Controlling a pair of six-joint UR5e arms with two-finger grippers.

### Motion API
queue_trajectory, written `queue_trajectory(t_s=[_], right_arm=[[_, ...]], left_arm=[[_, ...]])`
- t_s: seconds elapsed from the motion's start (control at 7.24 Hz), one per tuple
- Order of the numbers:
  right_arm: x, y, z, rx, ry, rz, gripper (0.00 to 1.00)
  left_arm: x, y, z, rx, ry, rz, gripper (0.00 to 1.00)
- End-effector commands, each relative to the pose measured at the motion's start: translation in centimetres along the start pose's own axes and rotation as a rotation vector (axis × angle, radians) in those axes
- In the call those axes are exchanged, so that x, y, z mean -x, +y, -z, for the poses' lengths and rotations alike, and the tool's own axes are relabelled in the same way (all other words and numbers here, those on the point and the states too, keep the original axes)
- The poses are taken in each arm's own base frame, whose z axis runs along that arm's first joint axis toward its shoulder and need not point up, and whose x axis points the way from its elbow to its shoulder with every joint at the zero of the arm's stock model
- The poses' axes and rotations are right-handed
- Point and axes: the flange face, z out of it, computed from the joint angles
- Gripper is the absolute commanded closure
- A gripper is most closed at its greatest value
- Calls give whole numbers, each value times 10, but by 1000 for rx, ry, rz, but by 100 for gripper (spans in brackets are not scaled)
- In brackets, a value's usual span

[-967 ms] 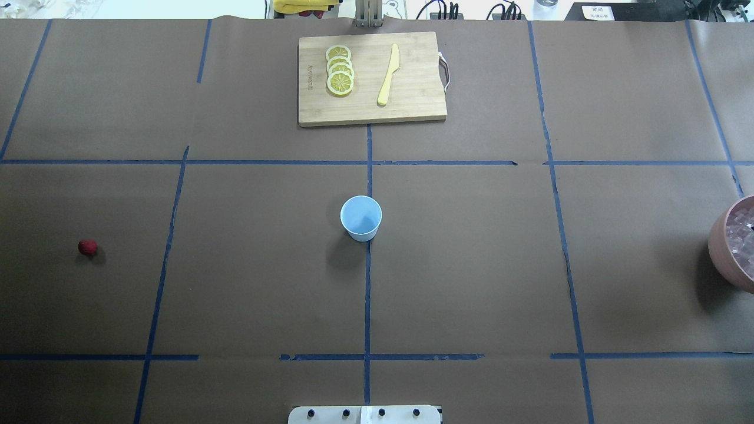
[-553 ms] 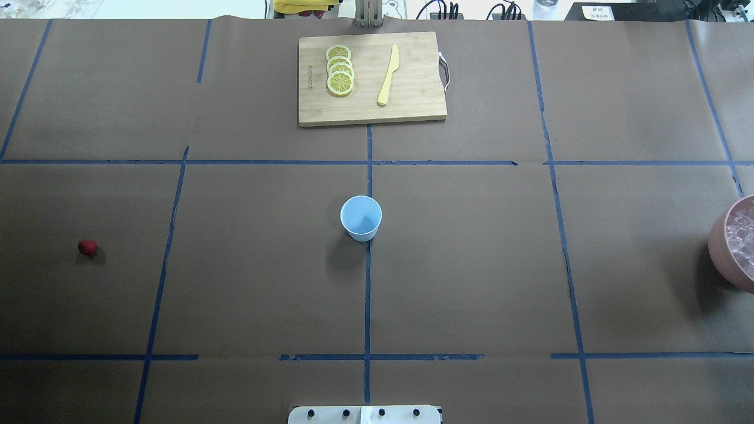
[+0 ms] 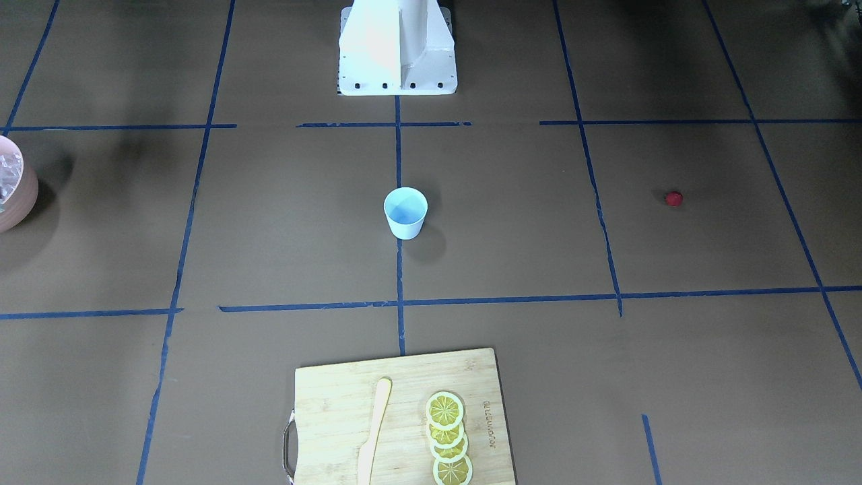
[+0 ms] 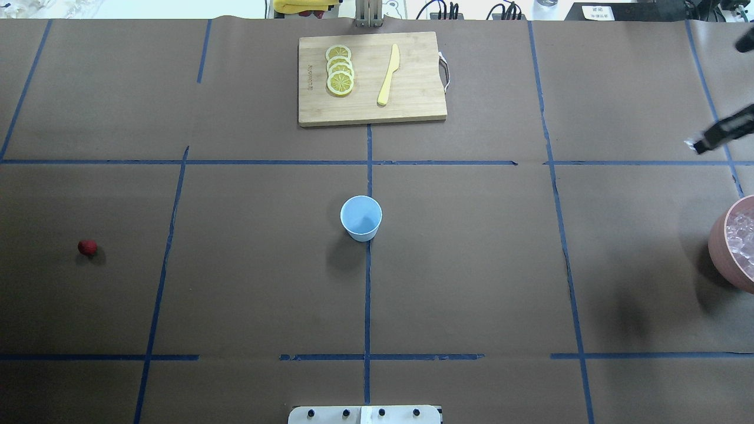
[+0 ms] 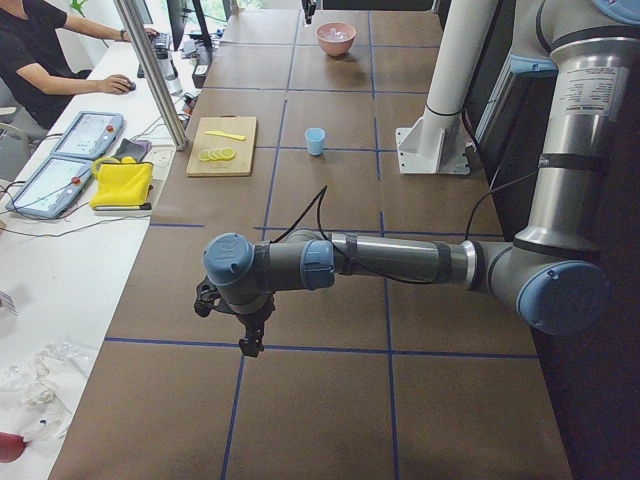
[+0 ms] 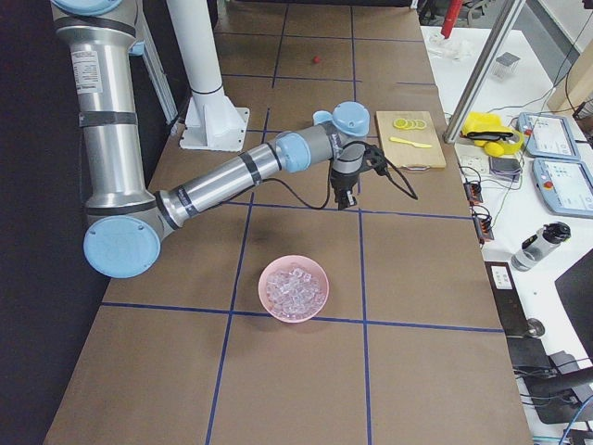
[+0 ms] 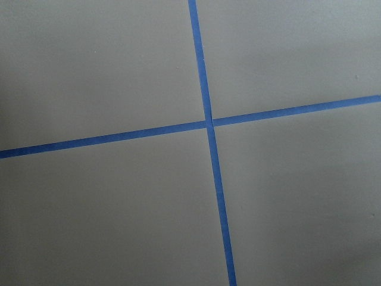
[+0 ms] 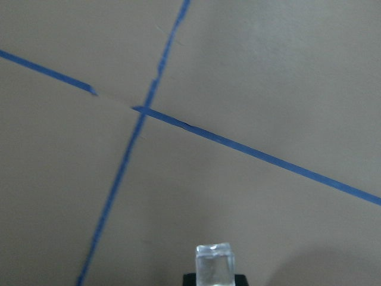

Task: Put ice and strawberries in cup
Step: 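Carry the ice cube with the right gripper over the blue cup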

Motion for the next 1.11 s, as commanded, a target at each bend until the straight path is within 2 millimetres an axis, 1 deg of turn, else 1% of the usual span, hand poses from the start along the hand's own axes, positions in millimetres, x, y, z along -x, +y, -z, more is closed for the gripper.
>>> queue_trajectory(t_s=[0.0, 0.14, 0.28, 0.41, 0.55, 0.69, 0.83, 0.97], right_arm=[[169, -49, -29, 24, -85, -128, 100], [262, -56, -52, 2, -66, -200, 100], [326, -57, -72, -15, -58, -237, 100], [383, -59, -94, 2, -59, -272, 100], [428, -64, -116, -10, -32, -294, 100], [462, -76, -124, -4, -32, -303, 100], [479, -85, -133, 8, -22, -300, 100], [491, -87, -146, 9, -1, -292, 100]], left_arm=[[0, 0, 0, 0, -1, -1, 0], [0, 0, -1, 2, -1, -1, 0], [0, 0, -1, 2, -1, 0, 0], [0, 0, -1, 3, -1, 0, 0], [1, 0, -2, 5, 0, 2, 0], [4, 2, -5, 10, 1, 8, 0], [4, 2, -5, 10, 1, 8, 0], [4, 2, -5, 11, 1, 9, 0]])
